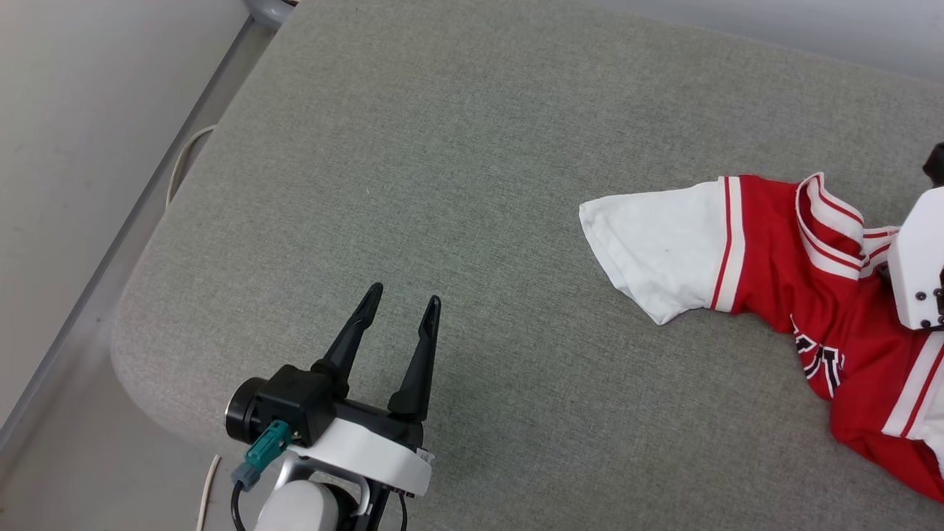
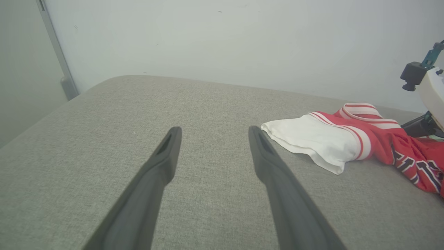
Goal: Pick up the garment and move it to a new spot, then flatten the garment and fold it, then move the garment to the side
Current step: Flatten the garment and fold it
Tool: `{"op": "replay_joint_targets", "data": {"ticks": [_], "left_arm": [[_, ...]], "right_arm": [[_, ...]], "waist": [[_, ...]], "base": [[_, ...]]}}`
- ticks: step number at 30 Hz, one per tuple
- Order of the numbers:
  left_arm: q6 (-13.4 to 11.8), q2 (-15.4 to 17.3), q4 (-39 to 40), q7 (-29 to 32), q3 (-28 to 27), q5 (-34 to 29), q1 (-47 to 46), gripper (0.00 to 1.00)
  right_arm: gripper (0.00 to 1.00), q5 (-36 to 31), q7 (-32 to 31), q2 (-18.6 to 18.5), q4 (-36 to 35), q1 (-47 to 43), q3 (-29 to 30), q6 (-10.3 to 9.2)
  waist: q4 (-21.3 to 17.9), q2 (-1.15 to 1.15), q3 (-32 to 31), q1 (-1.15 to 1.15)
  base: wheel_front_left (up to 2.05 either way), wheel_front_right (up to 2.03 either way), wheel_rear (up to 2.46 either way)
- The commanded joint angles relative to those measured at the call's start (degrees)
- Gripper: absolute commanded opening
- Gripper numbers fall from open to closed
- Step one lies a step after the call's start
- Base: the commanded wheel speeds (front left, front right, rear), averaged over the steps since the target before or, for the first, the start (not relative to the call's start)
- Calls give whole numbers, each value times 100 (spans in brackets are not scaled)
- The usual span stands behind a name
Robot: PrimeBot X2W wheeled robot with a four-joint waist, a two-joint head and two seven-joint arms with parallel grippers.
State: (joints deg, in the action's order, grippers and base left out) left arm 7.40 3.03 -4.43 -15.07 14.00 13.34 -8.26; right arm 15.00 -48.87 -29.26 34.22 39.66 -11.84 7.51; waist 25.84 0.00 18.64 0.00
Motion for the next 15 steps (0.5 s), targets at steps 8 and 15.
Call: {"op": "replay_joint_targets", "data": {"ticks": [8, 15], "left_arm": [[8, -19, -23, -14, -39, 27, -48, 100], [9, -16, -73, -14, -88, -24, -31, 100]], "right_arm": [[0, 468, 11, 14, 518, -417, -419, 2], [0, 513, 1027, -123, 419, -21, -429, -8]], "waist": [[-25, 0, 15, 0], [-236, 0, -249, 0]], "base": [[0, 0, 0], [0, 0, 0]]}}
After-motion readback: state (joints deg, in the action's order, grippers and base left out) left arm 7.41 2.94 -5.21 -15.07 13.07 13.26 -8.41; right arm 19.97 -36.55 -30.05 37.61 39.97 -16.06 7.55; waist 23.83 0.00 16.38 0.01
